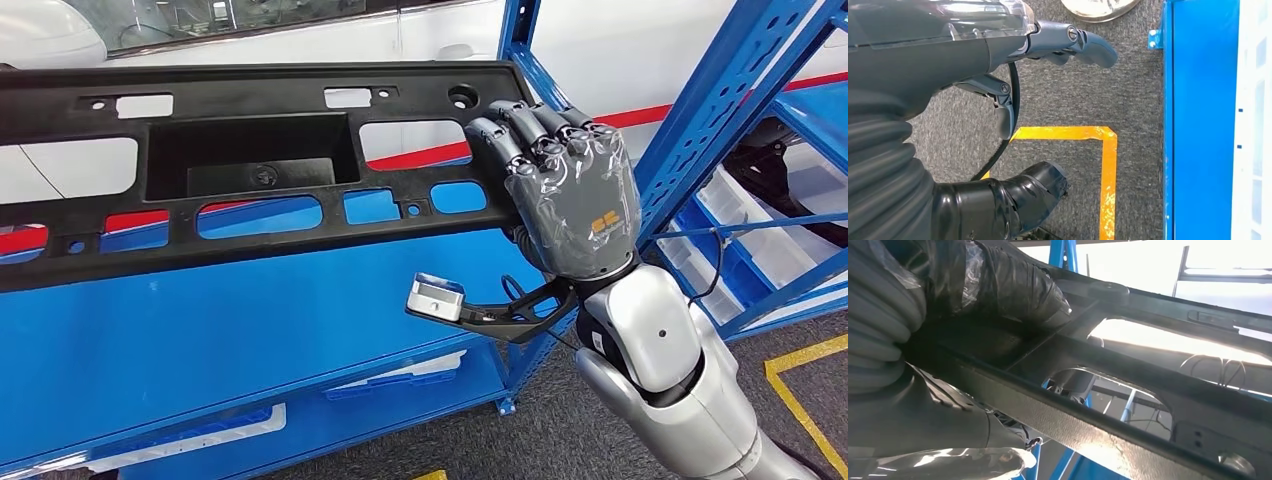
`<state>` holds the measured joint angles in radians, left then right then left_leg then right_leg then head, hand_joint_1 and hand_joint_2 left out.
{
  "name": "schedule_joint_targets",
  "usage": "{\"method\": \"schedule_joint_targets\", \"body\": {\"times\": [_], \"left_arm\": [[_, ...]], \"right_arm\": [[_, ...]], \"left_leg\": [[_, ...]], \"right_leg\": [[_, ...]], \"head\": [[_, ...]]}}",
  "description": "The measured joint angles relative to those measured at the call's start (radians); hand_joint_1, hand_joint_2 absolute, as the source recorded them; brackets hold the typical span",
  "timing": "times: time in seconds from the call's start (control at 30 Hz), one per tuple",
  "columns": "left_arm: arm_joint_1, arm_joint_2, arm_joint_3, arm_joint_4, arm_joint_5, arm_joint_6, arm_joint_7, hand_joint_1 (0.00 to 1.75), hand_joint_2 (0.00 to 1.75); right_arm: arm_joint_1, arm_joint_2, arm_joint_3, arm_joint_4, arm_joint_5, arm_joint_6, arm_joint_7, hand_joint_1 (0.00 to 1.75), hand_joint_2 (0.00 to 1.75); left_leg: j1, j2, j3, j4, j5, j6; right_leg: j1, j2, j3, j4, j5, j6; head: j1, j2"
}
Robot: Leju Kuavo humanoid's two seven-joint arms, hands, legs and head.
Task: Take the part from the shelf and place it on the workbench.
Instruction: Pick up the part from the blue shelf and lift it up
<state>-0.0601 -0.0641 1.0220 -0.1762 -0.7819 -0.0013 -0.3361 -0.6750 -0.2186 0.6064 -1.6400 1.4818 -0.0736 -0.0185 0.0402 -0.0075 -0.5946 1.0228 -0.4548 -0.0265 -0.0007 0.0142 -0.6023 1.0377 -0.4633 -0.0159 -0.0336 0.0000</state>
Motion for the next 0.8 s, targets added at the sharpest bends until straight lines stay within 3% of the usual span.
{"method": "schedule_joint_targets", "body": {"times": [0.37,0.8], "left_arm": [[-0.001,0.000,0.005,0.000,-0.021,0.011,-0.002,0.00,1.75],[-0.001,0.000,0.013,0.000,-0.025,0.015,-0.007,0.00,1.75]], "right_arm": [[0.020,0.000,-0.023,-0.021,-0.119,-0.003,-0.053,1.75,1.75],[0.024,0.000,-0.035,-0.034,-0.118,-0.003,-0.037,1.75,1.75]], "left_leg": [[0.000,0.000,0.000,0.000,0.000,0.000],[0.000,0.000,0.000,0.000,0.000,0.000]], "right_leg": [[0.000,0.000,0.000,0.000,0.000,0.000],[-0.005,0.000,0.000,0.000,0.000,0.000]], "head": [[0.000,0.000],[0.000,0.000]]}}
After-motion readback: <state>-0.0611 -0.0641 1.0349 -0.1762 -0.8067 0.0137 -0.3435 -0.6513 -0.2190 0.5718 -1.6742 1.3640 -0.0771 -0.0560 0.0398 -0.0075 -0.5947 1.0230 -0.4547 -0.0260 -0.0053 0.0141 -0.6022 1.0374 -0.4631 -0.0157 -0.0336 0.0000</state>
